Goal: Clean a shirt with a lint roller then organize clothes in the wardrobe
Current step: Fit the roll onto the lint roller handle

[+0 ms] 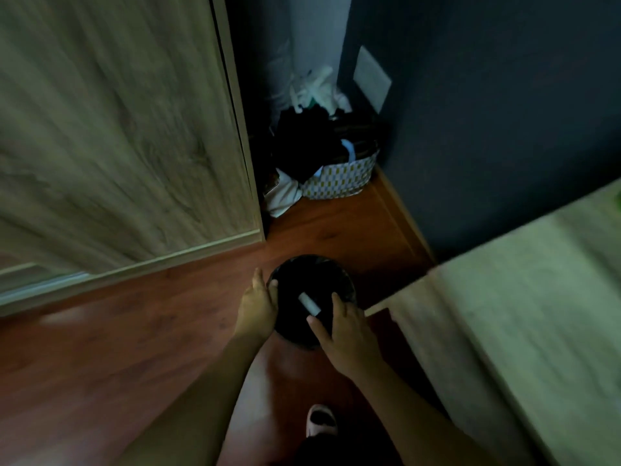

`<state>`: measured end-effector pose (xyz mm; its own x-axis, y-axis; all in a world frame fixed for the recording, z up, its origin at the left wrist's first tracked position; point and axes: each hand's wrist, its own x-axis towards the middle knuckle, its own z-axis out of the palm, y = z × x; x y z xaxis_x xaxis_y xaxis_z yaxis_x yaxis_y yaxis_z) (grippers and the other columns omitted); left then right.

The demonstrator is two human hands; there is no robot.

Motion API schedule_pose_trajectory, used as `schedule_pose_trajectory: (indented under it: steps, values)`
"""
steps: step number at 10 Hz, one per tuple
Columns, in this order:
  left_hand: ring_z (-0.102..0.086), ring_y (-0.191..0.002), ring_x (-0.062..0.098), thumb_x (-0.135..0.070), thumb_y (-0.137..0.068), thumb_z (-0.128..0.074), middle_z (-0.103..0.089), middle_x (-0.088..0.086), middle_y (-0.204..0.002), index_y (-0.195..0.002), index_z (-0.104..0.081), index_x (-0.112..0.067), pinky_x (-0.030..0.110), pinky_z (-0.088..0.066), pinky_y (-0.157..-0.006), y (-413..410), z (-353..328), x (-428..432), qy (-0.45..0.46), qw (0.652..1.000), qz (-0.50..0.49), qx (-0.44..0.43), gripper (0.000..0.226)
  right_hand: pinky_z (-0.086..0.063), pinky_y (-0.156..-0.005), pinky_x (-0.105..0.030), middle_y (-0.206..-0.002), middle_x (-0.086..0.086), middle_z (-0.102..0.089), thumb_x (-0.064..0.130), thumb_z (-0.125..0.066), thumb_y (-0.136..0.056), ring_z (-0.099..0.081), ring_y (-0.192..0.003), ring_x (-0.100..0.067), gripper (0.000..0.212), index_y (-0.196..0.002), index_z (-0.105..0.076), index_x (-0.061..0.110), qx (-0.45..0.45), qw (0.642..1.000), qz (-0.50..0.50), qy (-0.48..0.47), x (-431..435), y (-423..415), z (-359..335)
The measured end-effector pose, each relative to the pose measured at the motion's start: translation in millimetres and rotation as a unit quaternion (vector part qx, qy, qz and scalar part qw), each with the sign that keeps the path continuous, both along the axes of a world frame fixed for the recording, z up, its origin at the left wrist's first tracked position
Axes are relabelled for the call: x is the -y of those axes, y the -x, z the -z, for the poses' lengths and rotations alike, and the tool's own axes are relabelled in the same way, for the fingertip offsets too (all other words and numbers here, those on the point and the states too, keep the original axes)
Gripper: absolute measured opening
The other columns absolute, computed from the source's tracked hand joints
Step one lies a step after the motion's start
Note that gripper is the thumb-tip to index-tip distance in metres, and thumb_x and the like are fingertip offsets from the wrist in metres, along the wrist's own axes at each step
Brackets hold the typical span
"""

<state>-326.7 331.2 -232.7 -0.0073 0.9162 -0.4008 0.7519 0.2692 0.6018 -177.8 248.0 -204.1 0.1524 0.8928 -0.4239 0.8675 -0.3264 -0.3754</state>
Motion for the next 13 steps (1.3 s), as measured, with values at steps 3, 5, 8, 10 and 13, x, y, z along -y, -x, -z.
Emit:
schedule_pose_trajectory:
  steps: [3, 5, 8, 10, 13]
  values:
    - [-0.043, -0.129, 0.035, -0.024, -0.1, -0.038, -0.046, 0.021, -0.139, -0.142, -0.033, -0.002, 0.034, -0.034, -0.102, -18, -210, 130, -0.108, 0.983, 0.128, 0.078, 0.047, -0.032, -0.103, -0.03, -0.146, -0.008, -0.037, 0.055, -0.033, -0.091, -0.034, -0.132, -0.023, 0.068, -0.144, -0.025, 0.014, -0.015, 0.989, 0.036, -0.144, 128, -31, -199]
    - [-0.036, -0.134, 0.029, -0.024, -0.1, -0.039, -0.041, 0.017, -0.144, -0.143, -0.032, -0.004, 0.032, -0.028, -0.108, -62, -248, 208, -0.161, 0.969, 0.155, 0.102, 0.048, -0.034, -0.1, -0.026, -0.133, -0.003, -0.046, 0.078, -0.003, -0.077, -0.042, -0.122, -0.018, 0.092, -0.138, -0.037, 0.018, -0.015, 0.98, 0.063, -0.188, 227, -84, -232]
    - [-0.038, -0.133, 0.03, -0.023, -0.099, -0.042, -0.041, 0.019, -0.144, -0.141, -0.034, -0.001, 0.033, -0.03, -0.108, -177, -249, 281, -0.181, 0.969, 0.14, 0.097, 0.048, -0.039, -0.1, -0.032, -0.128, -0.006, -0.052, 0.067, -0.019, -0.086, -0.046, -0.119, -0.022, 0.076, -0.132, -0.044, 0.013, -0.002, 0.978, 0.031, -0.206, 308, -222, -235]
    - [-0.034, -0.136, 0.027, -0.028, -0.098, -0.044, -0.039, 0.017, -0.146, -0.144, -0.029, -0.004, 0.026, -0.025, -0.108, -256, -268, 306, -0.212, 0.962, 0.15, 0.077, 0.053, -0.039, -0.098, -0.037, -0.125, -0.006, -0.053, 0.06, -0.025, -0.083, -0.047, -0.116, -0.024, 0.07, -0.131, -0.045, 0.013, 0.009, 0.983, 0.038, -0.179, 318, -303, -220]
    - [-0.021, -0.141, 0.032, -0.033, -0.095, -0.051, -0.009, 0.019, -0.156, -0.148, -0.016, -0.006, 0.036, -0.022, -0.113, -329, -264, 275, -0.214, 0.953, 0.214, -0.016, 0.069, -0.039, -0.1, -0.041, -0.126, -0.009, -0.049, 0.034, -0.056, -0.083, -0.047, -0.115, -0.028, 0.056, -0.136, -0.041, 0.02, 0.005, 0.992, -0.024, -0.122, 305, -355, -174]
